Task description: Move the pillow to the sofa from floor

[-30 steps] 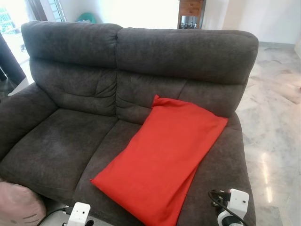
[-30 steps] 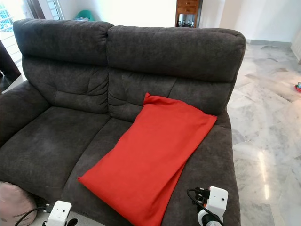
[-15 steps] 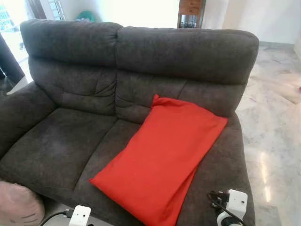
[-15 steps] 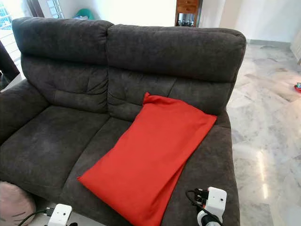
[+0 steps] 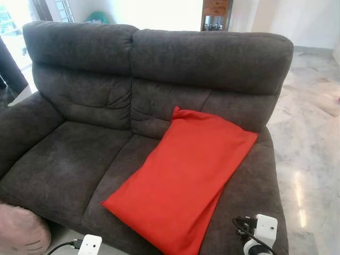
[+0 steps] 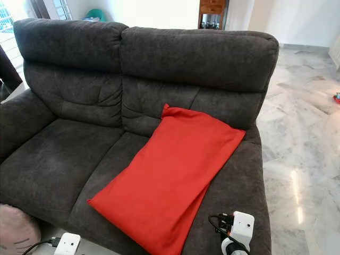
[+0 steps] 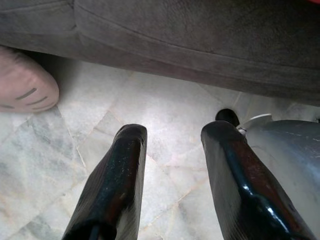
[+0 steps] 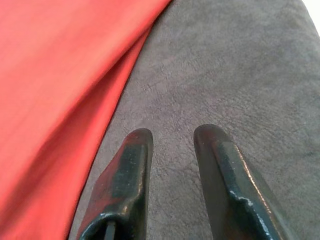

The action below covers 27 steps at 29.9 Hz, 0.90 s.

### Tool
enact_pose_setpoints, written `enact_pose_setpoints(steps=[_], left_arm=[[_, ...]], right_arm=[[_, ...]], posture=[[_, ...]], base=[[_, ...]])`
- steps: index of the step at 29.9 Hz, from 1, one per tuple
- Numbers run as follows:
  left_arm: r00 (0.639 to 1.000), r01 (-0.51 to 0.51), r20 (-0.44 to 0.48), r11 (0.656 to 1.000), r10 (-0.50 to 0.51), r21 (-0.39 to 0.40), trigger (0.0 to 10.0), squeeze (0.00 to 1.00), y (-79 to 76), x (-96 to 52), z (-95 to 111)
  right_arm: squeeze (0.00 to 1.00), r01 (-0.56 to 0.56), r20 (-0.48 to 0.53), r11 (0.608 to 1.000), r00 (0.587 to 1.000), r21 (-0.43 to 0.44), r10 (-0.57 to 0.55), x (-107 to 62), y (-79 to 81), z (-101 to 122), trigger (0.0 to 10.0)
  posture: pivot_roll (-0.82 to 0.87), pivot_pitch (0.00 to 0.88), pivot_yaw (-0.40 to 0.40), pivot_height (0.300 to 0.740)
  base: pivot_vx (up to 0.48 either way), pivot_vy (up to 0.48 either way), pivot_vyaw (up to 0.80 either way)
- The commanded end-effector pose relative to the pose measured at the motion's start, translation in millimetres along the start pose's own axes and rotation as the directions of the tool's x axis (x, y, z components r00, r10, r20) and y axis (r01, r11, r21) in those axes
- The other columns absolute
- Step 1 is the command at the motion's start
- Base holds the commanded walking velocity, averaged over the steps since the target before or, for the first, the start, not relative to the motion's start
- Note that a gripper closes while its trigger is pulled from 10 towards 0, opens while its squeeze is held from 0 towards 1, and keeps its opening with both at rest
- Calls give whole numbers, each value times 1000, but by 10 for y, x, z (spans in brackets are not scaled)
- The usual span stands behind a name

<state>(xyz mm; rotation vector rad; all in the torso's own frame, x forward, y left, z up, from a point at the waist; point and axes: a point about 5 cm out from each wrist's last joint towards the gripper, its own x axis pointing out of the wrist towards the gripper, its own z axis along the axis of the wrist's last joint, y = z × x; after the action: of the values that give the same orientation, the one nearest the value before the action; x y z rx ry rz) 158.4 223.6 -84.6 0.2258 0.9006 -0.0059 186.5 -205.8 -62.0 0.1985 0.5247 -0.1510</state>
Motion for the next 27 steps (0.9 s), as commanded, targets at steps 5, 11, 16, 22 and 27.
enact_pose_setpoints(steps=[5, 11, 16, 22, 27], left_arm=[[1000, -6, -12, 1000, 6, 0, 10000, 0, 11, -9, -32], [1000, -6, -16, 1000, 6, 1, 10000, 0, 22, -10, -38], [1000, -7, -20, 1000, 7, 5, 10000, 0, 32, -9, -37], [1000, -11, -26, 1000, 11, 9, 10000, 0, 42, -9, -39], [999, -14, -32, 1000, 14, 6, 10000, 0, 48, -12, -52]], right_arm=[[0, 8, -12, 1000, 1000, 19, -8, 12, 29, -11, 10000], [0, 11, -13, 1000, 1000, 25, -11, 11, 38, -18, 10000], [0, 14, -20, 1000, 1000, 28, -13, 9, 41, -28, 10000], [0, 21, -41, 999, 999, 32, -19, 4, 29, -52, 10000], [0, 47, -76, 997, 996, 57, -43, -15, -6, -103, 10000]], posture=[[47, 0, 24, 740], [47, 0, 26, 740], [47, 0, 27, 740], [49, 0, 27, 740], [50, 0, 25, 740]], base=[[-291, 0, 0], [-292, 0, 0], [-234, 0, 0], [0, 0, 0], [0, 0, 0]])
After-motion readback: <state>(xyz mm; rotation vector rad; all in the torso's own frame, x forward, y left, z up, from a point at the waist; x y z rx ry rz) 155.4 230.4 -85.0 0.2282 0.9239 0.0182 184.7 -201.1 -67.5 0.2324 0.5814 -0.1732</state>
